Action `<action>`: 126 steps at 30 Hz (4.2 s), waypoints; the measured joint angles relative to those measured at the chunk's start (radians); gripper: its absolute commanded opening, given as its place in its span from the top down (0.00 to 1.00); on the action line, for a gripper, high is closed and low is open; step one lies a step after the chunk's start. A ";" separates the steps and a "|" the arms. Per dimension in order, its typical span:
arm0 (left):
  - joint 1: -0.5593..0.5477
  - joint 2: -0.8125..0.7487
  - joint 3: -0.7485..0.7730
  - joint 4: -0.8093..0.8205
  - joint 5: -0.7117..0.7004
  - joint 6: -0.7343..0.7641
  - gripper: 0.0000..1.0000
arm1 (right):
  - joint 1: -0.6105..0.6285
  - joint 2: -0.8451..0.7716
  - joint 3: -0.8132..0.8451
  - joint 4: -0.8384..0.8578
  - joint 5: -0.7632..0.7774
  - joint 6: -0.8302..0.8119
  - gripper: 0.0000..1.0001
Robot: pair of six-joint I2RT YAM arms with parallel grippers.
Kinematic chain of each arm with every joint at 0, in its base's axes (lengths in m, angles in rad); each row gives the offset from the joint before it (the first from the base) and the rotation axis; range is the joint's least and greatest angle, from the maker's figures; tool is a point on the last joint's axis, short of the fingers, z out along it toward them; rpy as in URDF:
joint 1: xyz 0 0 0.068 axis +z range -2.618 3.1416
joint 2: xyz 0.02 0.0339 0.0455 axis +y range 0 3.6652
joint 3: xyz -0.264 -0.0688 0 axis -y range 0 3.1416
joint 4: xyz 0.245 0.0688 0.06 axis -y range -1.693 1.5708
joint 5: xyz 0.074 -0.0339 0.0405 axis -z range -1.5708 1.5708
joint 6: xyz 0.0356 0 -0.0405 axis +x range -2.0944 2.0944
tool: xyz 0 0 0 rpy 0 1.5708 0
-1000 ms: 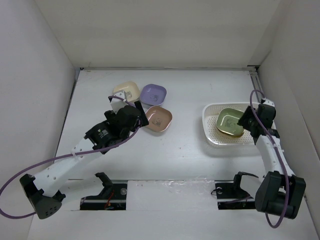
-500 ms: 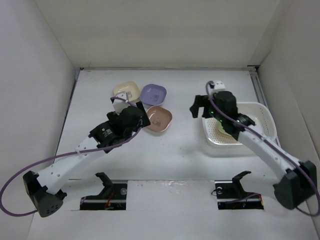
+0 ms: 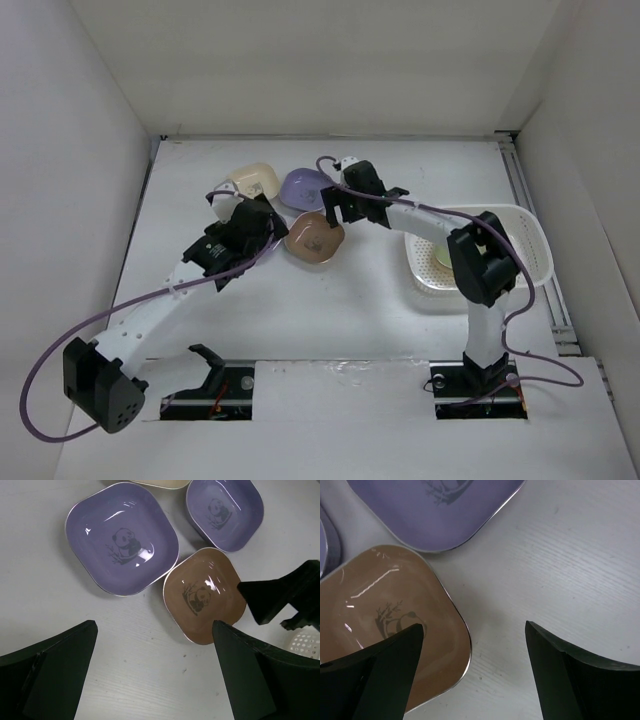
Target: Place the plates into the plastic bin on the countertop
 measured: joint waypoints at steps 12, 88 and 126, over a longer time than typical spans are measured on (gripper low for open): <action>0.000 -0.033 0.000 -0.003 -0.005 -0.001 0.00 | 0.005 0.073 -0.016 0.019 -0.139 -0.039 0.37; -0.002 -0.050 -0.002 0.097 0.169 0.108 0.00 | -0.605 -1.108 -0.830 0.062 -0.013 0.283 0.00; 0.005 -0.064 0.068 -0.075 0.072 0.198 0.00 | -0.072 0.377 0.396 -0.067 0.176 0.336 0.95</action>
